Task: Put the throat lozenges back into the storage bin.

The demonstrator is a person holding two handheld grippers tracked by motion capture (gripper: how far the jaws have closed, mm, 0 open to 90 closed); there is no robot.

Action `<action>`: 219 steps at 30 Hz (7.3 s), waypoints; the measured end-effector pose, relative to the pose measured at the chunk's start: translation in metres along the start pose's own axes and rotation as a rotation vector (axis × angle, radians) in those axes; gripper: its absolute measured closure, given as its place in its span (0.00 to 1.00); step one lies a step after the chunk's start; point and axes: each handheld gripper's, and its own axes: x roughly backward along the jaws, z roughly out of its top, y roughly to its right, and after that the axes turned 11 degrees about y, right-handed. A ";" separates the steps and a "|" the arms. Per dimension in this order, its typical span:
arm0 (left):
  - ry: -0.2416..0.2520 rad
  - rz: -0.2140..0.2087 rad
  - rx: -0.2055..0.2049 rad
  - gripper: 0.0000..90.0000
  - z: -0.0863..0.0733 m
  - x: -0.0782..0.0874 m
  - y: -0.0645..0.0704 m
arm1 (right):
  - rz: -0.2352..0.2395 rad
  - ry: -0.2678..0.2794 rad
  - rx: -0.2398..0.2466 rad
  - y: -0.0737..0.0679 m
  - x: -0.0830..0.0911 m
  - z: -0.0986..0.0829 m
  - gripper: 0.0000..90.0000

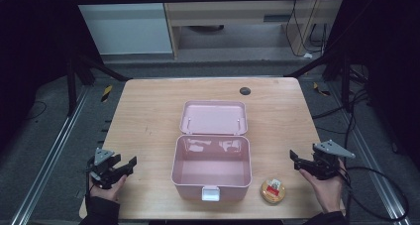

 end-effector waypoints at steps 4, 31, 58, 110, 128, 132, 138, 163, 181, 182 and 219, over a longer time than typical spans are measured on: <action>-0.013 0.005 -0.013 0.38 0.000 -0.001 0.000 | 0.017 -0.016 0.027 -0.003 0.000 0.003 0.14; -0.077 -0.024 -0.052 0.36 -0.005 -0.008 0.007 | 0.260 -0.126 0.244 -0.033 0.010 0.049 0.12; -0.114 -0.048 -0.069 0.35 -0.007 -0.012 0.011 | 0.438 -0.319 0.470 -0.060 0.016 0.061 0.10; -0.119 -0.056 -0.080 0.35 -0.008 -0.013 0.012 | 0.560 -0.595 0.660 -0.095 0.003 0.018 0.10; -0.112 -0.056 -0.076 0.35 -0.007 -0.012 0.012 | 0.570 -0.625 0.645 -0.101 -0.001 0.010 0.10; -0.112 -0.056 -0.077 0.35 -0.007 -0.012 0.011 | 0.589 -0.613 0.601 -0.099 -0.002 0.007 0.12; -0.114 -0.055 -0.079 0.35 -0.007 -0.012 0.012 | 0.586 -0.596 0.617 -0.103 -0.005 0.005 0.13; -0.119 -0.056 -0.081 0.35 -0.007 -0.012 0.011 | 0.570 -0.706 0.666 -0.107 -0.018 -0.010 0.18; -0.116 -0.054 -0.076 0.35 -0.007 -0.012 0.011 | 0.572 -0.743 0.663 -0.108 -0.022 -0.013 0.23; -0.115 -0.054 -0.075 0.35 -0.007 -0.012 0.011 | 0.569 -0.738 0.657 -0.107 -0.022 -0.013 0.23; -0.117 -0.052 -0.076 0.35 -0.007 -0.012 0.011 | 0.558 -0.521 0.613 -0.089 0.013 0.077 0.23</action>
